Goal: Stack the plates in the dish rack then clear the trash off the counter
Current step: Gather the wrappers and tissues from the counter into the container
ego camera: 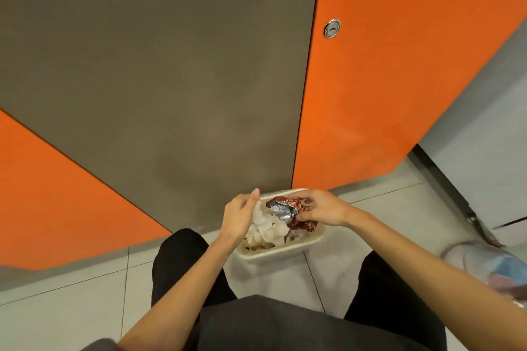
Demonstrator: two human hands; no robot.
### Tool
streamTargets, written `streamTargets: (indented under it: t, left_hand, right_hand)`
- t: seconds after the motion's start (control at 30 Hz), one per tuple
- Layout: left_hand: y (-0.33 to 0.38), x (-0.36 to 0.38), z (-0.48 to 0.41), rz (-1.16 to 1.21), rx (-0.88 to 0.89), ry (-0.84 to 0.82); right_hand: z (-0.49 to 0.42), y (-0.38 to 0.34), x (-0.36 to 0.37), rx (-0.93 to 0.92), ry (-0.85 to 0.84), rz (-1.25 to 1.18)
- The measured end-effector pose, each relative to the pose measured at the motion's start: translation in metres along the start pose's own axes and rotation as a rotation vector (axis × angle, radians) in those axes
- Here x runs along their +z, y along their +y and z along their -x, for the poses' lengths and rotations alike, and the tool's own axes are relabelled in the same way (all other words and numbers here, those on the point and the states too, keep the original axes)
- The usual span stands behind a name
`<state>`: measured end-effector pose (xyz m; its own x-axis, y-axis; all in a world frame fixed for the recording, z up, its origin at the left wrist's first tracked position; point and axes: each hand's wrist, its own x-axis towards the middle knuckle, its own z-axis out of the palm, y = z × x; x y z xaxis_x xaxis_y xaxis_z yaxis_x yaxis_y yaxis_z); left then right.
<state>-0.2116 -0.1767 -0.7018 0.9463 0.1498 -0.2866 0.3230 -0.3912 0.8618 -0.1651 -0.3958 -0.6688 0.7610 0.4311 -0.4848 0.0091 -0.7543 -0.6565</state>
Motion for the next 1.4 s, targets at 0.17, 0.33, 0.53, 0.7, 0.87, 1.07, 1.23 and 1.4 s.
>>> streamTargets:
  t: [0.17,0.33,0.53,0.7,0.87,1.07,1.23,1.4]
  left_hand:
    - [-0.002,0.008,-0.002,-0.017,0.009,-0.070]
    - [0.001,0.005,0.004,-0.052,0.065,-0.114]
    - [0.080,-0.019,0.028,-0.012,0.359,-0.135]
    - [0.197,-0.047,0.062,0.076,0.828,0.023]
    - [0.307,-0.076,0.091,0.041,1.252,0.212]
    - [0.419,-0.112,0.098,0.020,1.513,0.316]
    - [0.514,-0.132,0.084,-0.180,1.558,0.393]
    - [0.570,-0.130,-0.017,-0.546,1.218,0.458]
  right_hand:
    - [-0.001,0.002,0.003,-0.004,0.066,0.088]
    - [0.009,-0.006,-0.004,-0.068,0.088,0.075]
    - [0.048,-0.054,-0.045,-0.298,0.291,0.058]
    - [0.100,-0.116,-0.110,-0.546,0.565,0.053]
    - [0.155,-0.176,-0.166,-0.787,0.832,0.021]
    - [0.198,-0.222,-0.243,-0.910,1.085,0.126]
    - [0.215,-0.257,-0.315,-0.940,1.230,0.063]
    - [0.195,-0.270,-0.381,-0.736,1.301,0.062]
